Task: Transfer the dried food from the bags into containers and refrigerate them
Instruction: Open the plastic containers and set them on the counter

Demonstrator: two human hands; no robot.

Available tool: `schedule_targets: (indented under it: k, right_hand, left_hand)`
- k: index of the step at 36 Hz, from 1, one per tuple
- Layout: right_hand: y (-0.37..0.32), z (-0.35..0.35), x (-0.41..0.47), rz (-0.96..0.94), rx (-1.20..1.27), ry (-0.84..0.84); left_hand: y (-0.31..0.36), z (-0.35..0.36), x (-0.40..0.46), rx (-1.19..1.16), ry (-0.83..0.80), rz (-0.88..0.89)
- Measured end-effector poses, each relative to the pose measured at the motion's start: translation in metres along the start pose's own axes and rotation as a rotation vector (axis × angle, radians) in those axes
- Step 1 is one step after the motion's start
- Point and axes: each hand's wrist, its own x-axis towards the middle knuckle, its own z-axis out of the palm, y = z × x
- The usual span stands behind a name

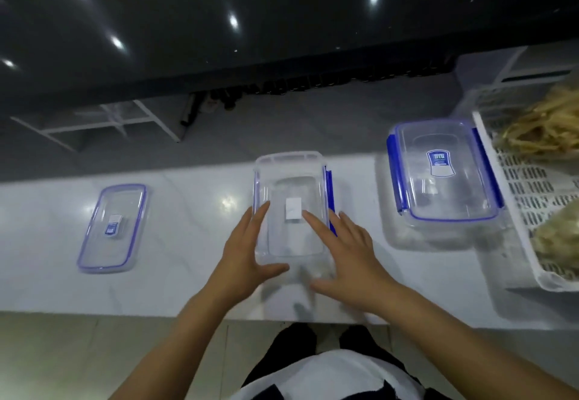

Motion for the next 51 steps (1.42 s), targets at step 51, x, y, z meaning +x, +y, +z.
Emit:
schedule_targets:
  k: [51]
  right_hand:
    - [0.069, -0.055, -0.087, 0.274, -0.348, 0.150]
  left_hand:
    - [0.101, 0.098, 0.031, -0.848, -0.127, -0.275]
